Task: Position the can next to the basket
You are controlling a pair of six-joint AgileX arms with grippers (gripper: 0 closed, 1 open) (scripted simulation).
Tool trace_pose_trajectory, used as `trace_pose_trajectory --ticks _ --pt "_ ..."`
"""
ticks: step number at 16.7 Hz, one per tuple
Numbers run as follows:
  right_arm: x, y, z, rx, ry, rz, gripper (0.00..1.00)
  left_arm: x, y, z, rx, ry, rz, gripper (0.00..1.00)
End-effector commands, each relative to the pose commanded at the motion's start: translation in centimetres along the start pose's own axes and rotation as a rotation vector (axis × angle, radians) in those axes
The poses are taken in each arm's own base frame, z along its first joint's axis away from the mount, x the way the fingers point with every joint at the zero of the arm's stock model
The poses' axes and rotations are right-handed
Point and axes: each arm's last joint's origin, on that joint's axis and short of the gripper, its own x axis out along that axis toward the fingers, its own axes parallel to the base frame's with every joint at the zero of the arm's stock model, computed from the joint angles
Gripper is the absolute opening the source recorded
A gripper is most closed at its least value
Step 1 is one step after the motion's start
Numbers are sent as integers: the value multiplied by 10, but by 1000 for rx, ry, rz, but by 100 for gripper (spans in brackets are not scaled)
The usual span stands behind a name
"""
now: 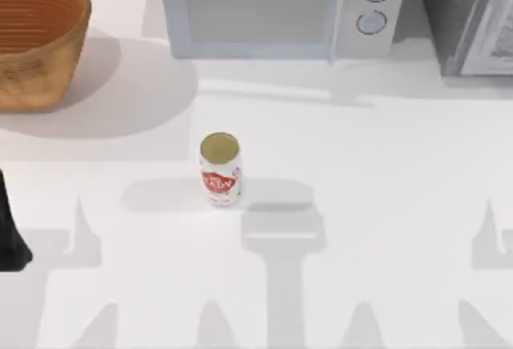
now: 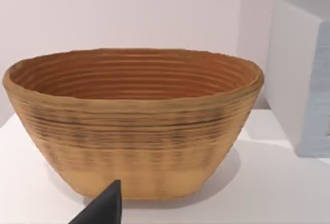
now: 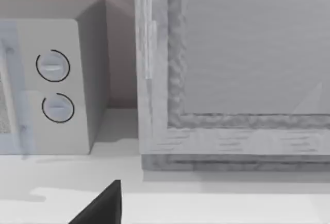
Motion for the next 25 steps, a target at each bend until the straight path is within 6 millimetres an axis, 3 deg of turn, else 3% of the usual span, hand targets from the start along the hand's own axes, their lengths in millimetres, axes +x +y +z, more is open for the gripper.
trace_pose_trajectory --ticks 5,9,12,15,18,21,25 --pt "0 0 0 0 0 0 100 1 -3 11 15 40 -32 100" --pt "0 0 0 0 0 0 100 9 -13 48 68 187 -121 100" --pt "0 0 0 0 0 0 100 29 -25 83 132 365 -205 100" --pt "0 0 0 0 0 0 100 64 -46 110 215 588 -299 100" --pt "0 0 0 0 0 0 100 110 -76 123 310 831 -392 100" --pt "0 0 0 0 0 0 100 158 -113 121 403 1057 -472 100" --pt "0 0 0 0 0 0 100 211 -164 101 511 1291 -551 100"
